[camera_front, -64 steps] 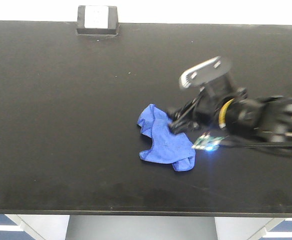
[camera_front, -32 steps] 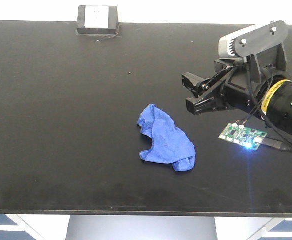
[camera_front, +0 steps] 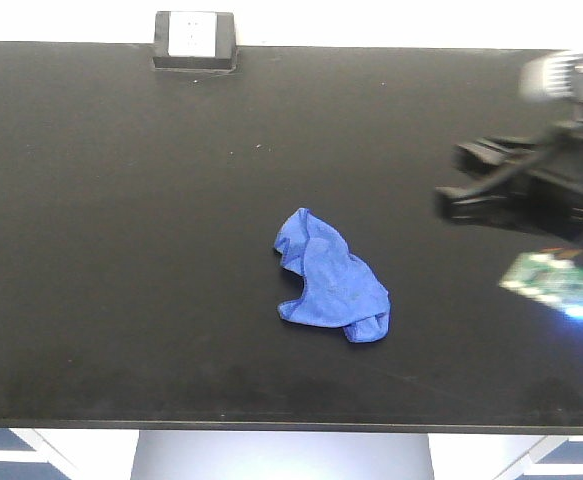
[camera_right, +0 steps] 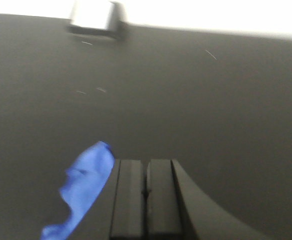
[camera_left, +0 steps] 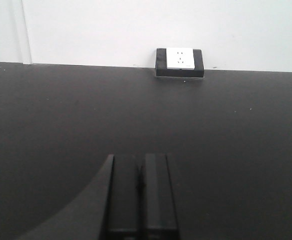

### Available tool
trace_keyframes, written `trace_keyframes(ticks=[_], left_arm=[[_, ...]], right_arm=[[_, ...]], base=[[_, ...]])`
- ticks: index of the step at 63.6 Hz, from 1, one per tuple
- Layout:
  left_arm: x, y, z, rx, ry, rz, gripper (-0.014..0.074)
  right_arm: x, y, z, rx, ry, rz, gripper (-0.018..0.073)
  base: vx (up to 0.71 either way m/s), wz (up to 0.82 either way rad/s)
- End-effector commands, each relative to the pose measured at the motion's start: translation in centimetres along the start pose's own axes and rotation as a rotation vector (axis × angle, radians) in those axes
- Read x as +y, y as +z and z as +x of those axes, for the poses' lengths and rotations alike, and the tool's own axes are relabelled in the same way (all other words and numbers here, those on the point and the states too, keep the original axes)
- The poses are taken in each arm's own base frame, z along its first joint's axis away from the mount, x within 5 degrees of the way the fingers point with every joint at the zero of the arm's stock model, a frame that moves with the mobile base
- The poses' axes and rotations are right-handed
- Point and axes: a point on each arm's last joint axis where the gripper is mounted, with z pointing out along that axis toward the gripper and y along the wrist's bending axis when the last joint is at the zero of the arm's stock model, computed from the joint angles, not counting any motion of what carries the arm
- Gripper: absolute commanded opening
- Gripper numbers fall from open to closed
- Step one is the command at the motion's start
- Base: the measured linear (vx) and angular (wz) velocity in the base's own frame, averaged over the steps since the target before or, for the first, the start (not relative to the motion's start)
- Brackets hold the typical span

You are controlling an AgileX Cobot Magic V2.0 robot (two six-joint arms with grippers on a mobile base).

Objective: Wipe right workspace with blue cloth

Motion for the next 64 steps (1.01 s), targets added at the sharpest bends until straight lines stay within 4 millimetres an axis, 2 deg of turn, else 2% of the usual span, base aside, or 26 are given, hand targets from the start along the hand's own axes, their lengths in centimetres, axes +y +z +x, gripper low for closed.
trace_keyframes(ticks=[1, 7, 13, 21, 27, 36, 48, 64], left_arm=[[-0.1, 0.1, 0.2, -0.065, -0.008, 0.009, -0.0006], [-0.1, 0.1, 0.2, -0.065, -0.008, 0.009, -0.0006], [-0.1, 0.1, 0.2, -0.065, -0.008, 0.009, -0.0006], [-0.1, 0.1, 0.2, -0.065, -0.008, 0.009, -0.0006], [-0.1, 0.1, 0.2, -0.065, -0.008, 0.009, -0.0006], [-0.1, 0.1, 0.2, -0.065, -0.008, 0.009, -0.0006], [-0.1, 0.1, 0.2, -0.065, -0.008, 0.009, -0.0006], [-0.1, 0.1, 0.2, -0.065, -0.008, 0.009, -0.0006]], right_arm=[[-1.7, -2.3, -1.5, -0.091, 0.093, 0.024, -0.0011], [-3.7, -4.5, -2.4, -0.21, 0.112, 0.089, -0.0011], [-5.1, -6.7, -2.6, -0.273, 0.014, 0.191, -0.0011], [-5.7, -8.9, -2.6, -0.323, -0.164, 0.288, -0.0009], [-5.7, -9.6, -1.7, -0.363, -0.258, 0.32, -0.0008], [-5.7, -9.1, 2.6, -0.458, -0.278, 0.311, -0.0008], [-6.0, -7.7, 9.5, -0.513, -0.236, 0.281, -0.0008], [-6.4, -6.2, 16.3, -0.518, -0.164, 0.262, -0.0008]], base=[[0.0, 0.0], [0.0, 0.0], [0.0, 0.0], [0.0, 0.0], [0.0, 0.0], [0.0, 0.0], [0.0, 0.0], [0.0, 0.0]])
